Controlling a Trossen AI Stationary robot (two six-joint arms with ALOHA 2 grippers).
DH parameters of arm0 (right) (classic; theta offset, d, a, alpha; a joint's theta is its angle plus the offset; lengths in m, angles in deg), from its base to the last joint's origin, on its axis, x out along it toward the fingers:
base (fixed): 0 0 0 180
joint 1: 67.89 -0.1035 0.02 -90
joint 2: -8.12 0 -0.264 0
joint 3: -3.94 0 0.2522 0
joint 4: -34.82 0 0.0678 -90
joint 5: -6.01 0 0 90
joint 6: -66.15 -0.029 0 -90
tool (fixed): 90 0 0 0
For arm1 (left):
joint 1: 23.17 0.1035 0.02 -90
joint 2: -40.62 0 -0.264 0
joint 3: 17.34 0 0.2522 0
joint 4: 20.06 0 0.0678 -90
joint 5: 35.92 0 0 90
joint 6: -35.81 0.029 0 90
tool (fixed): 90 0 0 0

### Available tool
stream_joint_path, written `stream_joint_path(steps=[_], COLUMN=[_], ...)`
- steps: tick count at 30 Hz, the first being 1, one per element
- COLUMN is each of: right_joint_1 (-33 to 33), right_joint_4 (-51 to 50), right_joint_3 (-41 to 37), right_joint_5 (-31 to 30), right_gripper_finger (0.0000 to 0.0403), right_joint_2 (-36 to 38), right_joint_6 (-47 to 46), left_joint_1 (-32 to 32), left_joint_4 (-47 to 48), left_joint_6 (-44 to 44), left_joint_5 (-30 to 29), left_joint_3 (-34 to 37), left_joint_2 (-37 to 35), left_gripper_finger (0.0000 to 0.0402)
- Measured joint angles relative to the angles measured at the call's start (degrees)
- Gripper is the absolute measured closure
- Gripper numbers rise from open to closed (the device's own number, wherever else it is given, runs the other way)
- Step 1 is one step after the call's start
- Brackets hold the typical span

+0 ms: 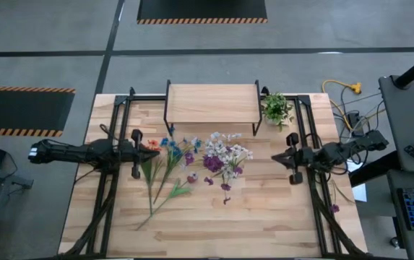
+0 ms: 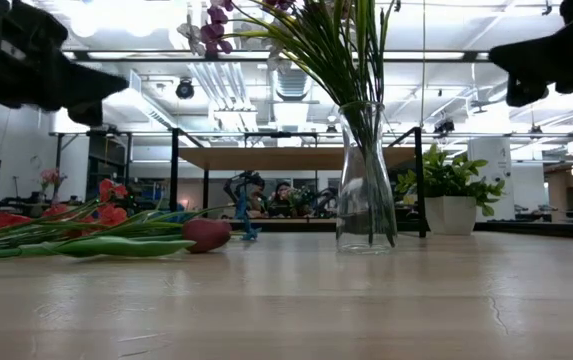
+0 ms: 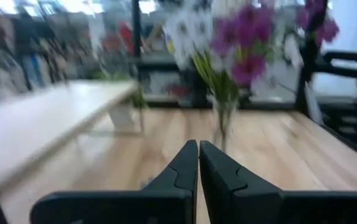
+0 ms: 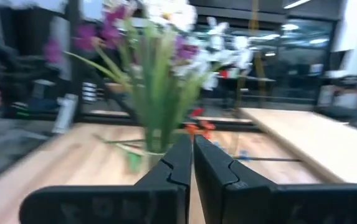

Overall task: Pick and place flowers into a vace then onto a shelf
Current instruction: Put the red flower into the transparent vase

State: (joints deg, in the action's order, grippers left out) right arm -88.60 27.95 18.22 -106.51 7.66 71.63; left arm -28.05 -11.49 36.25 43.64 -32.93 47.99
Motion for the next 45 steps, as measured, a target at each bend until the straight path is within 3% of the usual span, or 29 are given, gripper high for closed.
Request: stream_joint_path(steps=[4,7,17,22,25,29,31,35,40,45], right_joint_1=[0.02,-0.01,0.0,0.0,0.0,0.02,0.02,0.02,0.02,0.0], right_joint_4=[2.38,5.54,8.74,8.75,8.77,8.79,8.79,8.81,8.48,8.36], right_joint_3=[0.0,0.01,0.02,0.02,0.02,0.29,0.8,2.0,3.61,4.43], right_joint_5=[-5.57,-7.4,-7.68,-7.68,-7.68,-7.7,-7.7,-7.72,-7.74,-7.74], right_gripper_finger=[0.0394,0.0394,0.0394,0.0394,0.0394,0.0394,0.0394,0.0394,0.0394,0.0394], right_joint_2=[-0.39,-0.35,-0.37,-0.33,-0.31,-0.35,-0.35,-0.33,-0.39,-0.39], right_joint_6=[6.47,9.77,14.28,14.79,16.72,19.46,20.91,21.75,19.82,19.19], left_joint_1=[-0.02,0.02,0.0,0.0,0.0,-0.01,-0.04,-0.04,0.04,-0.11], left_joint_4=[-7.38,-8.79,-12.23,-28.05,-38.5,-55.76,-60.13,-56.99,-41.48,-24.3], left_joint_6=[5.3,3.35,-5.67,-5.08,0.72,8.08,9.28,9.45,9.15,3.83], left_joint_5=[-6.41,-10.98,-10.67,-10.67,-5.69,8.43,14.46,15.51,1.5,-8.57], left_joint_3=[-0.38,-1.69,-1.75,-1.88,-2.17,-3.51,-4.84,-9.82,-17.78,-25.52], left_joint_2=[-0.04,-0.02,2.03,5.22,7.52,10.72,12.27,15.94,20.92,21.87], left_gripper_finger=[0.0402,0.0395,0.0251,0.0224,0.0222,0.0221,0.0221,0.0221,0.0221,0.0221])
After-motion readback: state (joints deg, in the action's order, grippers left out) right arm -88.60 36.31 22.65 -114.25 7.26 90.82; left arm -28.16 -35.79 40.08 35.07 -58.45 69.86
